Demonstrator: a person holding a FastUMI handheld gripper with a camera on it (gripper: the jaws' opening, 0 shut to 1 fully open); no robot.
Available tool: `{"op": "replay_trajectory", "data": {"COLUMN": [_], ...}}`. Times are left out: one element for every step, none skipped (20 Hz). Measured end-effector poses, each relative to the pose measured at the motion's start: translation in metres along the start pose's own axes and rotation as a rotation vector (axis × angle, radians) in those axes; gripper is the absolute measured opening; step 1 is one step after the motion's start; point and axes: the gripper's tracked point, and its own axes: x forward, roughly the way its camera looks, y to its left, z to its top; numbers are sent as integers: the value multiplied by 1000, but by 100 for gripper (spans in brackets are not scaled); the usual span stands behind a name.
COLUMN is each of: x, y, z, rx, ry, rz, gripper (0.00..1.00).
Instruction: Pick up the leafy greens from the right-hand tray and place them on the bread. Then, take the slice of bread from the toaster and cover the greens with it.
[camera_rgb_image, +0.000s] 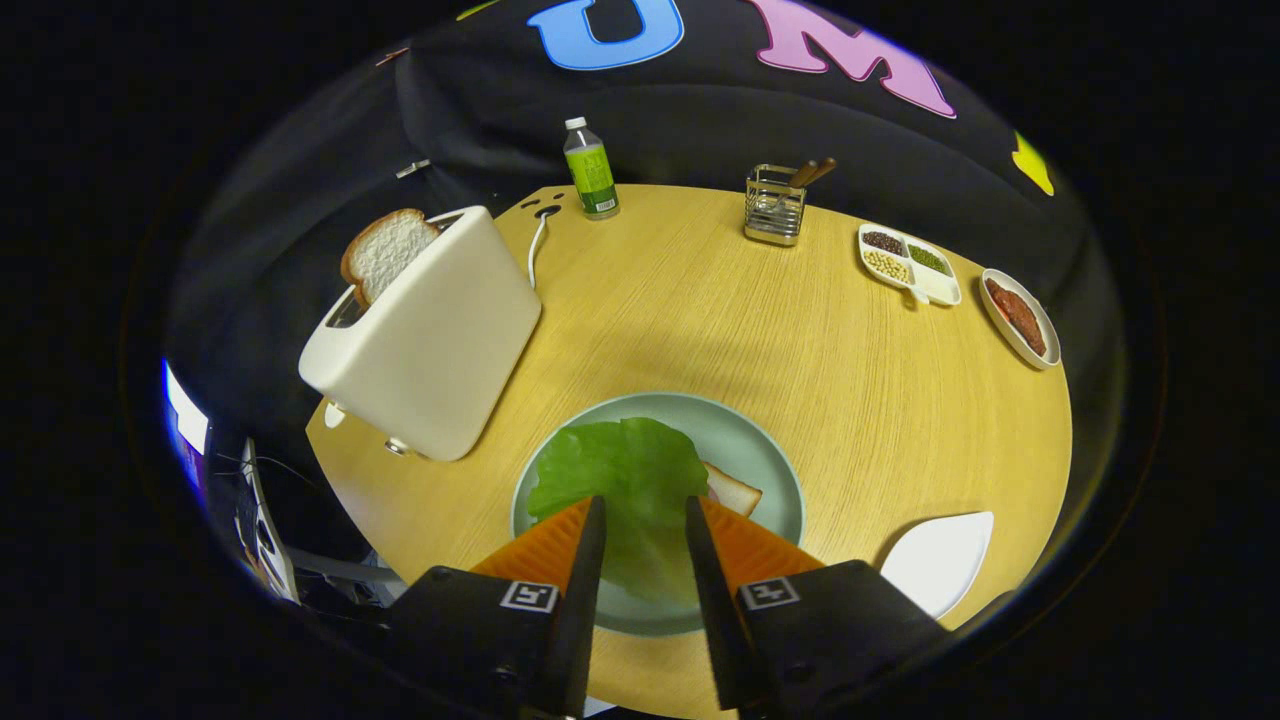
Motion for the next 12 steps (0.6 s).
{"op": "replay_trajectory", "data": {"x": [2, 1, -3, -6, -10, -14, -19, -25, -31, -37, -44, -49], "y": [1, 3, 4, 5, 4, 5, 6, 11, 18, 26, 35, 45], "z": [-1, 2, 7, 10, 14, 20, 26, 34, 41, 50, 58, 66], "rx": [-2, -3, -6, -8, -11, -14, -15, -19, -26, -38, -54, -72], "ry": [-3, -17, -38, -56, -72, -91, -112, -135, -155, -175, -193, -213], "rz": [-4, -2, 0, -3, -15, -24, -31, -31, -24, -17, -8, 3], "gripper": [64, 73, 95, 100, 99, 99, 99, 100, 99, 99, 99, 99]}}
